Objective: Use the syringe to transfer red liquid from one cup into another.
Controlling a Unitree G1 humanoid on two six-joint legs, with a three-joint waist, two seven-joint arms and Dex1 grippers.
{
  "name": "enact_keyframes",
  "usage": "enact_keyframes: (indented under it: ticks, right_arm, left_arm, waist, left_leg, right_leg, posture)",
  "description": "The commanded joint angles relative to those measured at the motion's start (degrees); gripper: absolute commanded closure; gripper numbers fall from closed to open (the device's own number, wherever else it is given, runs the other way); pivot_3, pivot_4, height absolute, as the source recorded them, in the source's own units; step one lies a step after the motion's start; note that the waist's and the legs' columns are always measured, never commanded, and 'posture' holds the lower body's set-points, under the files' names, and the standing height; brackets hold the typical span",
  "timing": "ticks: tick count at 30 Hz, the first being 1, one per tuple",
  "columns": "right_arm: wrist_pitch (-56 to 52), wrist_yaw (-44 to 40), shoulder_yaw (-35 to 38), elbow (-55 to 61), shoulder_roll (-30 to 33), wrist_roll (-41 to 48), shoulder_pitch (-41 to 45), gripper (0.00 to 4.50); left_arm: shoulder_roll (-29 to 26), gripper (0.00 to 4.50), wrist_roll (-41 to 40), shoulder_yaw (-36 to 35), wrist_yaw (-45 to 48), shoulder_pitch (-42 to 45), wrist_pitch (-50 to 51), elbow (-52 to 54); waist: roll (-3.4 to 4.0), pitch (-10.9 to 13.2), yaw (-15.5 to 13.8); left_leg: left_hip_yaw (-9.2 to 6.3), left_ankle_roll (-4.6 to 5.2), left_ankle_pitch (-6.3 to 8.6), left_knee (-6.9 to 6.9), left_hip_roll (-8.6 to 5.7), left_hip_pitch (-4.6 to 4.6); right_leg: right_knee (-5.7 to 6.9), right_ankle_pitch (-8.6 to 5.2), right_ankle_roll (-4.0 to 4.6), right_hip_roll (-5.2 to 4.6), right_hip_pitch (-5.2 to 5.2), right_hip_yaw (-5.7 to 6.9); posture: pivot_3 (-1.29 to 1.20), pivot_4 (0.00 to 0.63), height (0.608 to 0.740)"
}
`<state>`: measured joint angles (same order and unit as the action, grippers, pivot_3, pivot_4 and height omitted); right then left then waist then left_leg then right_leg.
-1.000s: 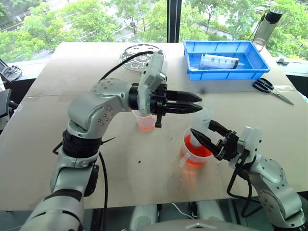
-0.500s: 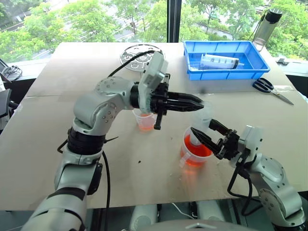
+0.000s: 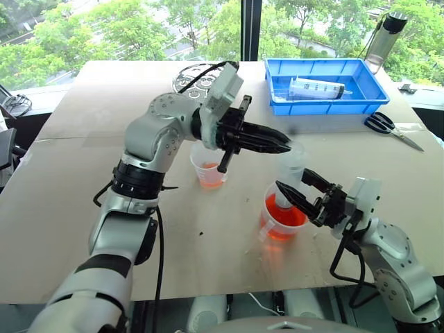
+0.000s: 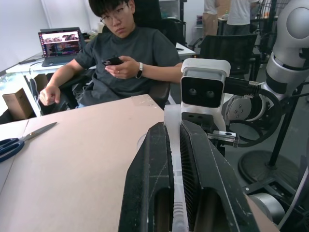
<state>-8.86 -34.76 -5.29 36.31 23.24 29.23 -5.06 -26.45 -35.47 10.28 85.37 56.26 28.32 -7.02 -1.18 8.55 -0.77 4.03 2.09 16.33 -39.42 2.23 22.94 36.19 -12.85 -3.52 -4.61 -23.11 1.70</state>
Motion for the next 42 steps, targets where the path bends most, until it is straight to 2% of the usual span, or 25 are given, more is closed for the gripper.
enact_keyframes:
  ticks: [1,9,25,42]
  right_arm:
    - [0.02,-1.45,-0.62,3.3,0.91,0.47,0.13,3.03]
    - [0.47,-2.45,-1.02,2.74,1.57,0.02,-1.28,3.03]
    - [4.17,-4.42,-2.35,0.61,2.74,-0.87,-5.9,3.03]
    - [5.28,-3.02,-0.97,1.07,1.78,0.24,-4.55,3.03]
  left_arm:
    - [0.55,4.5,-0.22,-2.39,-1.44,2.94,0.34,-0.66]
    - [2.63,4.5,-2.23,-4.95,-5.64,5.34,4.95,0.78]
    - [2.84,4.5,-2.25,-5.78,-6.9,3.98,6.7,3.28]
    - [2.57,4.5,-1.35,-5.27,-6.89,2.52,5.85,4.0]
  waist:
    - [0.0,0.0,0.0]
    - [-0.01,0.0,0.02]
    - [-0.01,0.01,-0.01]
    - [-0.01,0.01,-0.02]
  left_leg:
    - [0.0,0.0,0.0,0.0,0.0,0.0]
    - [-0.02,0.02,0.01,0.0,0.0,0.0]
    - [-0.02,0.01,0.01,0.0,0.0,0.0]
    - [-0.02,0.01,0.0,0.0,0.0,0.0]
  right_leg:
    - [0.0,0.0,0.0,0.0,0.0,0.0]
    - [0.0,0.0,0.0,0.0,0.0,0.0]
    - [0.0,0.0,0.0,0.0,0.0,-0.02]
    - [0.0,0.0,0.0,0.0,0.0,-0.02]
  posture:
    - [0.0,0.15,0.74]
    - [0.0,0.15,0.74]
    - [0.0,0.15,0.74]
    - [0.0,0.15,0.74]
